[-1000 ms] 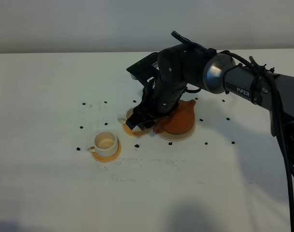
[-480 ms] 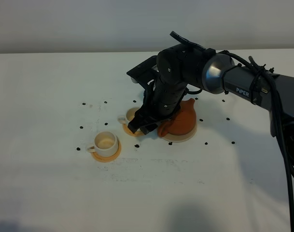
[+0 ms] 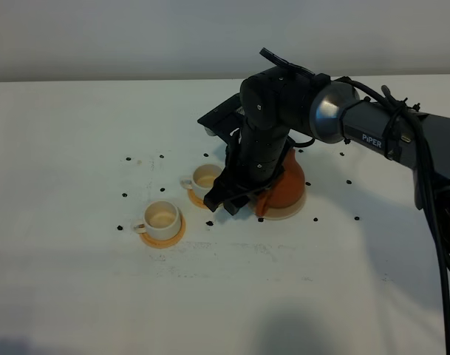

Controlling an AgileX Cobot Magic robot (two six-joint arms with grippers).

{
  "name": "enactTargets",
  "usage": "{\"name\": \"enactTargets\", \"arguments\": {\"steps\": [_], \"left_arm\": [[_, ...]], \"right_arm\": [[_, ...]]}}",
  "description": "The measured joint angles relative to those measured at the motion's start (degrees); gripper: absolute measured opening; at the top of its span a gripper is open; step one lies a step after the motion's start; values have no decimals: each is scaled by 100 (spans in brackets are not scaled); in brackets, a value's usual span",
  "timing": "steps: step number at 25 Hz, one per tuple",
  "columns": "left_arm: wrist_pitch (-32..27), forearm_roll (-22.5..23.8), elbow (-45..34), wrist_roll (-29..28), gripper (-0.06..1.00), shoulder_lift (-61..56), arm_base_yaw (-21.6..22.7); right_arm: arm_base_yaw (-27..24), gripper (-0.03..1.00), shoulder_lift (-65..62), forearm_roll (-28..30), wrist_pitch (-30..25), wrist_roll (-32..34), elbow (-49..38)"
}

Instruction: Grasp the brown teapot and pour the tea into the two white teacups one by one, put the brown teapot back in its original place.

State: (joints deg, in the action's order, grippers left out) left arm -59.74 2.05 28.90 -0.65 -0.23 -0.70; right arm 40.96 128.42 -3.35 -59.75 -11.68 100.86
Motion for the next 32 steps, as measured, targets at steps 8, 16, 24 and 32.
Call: {"name": "enactTargets", "arguments": {"steps": [8, 16, 24, 32], "left_arm": [[0, 0, 0, 0, 50, 0, 0], [0, 0, 0, 0, 50, 0, 0], [0, 0, 0, 0, 50, 0, 0], [0, 0, 0, 0, 50, 0, 0]], "right_arm": [[0, 49, -48, 158, -287, 0, -18], [0, 49, -48, 212, -470, -13, -26], [-10, 49, -48, 218, -555, -55, -26], [-10, 49, -48, 269, -664, -68, -26]]}}
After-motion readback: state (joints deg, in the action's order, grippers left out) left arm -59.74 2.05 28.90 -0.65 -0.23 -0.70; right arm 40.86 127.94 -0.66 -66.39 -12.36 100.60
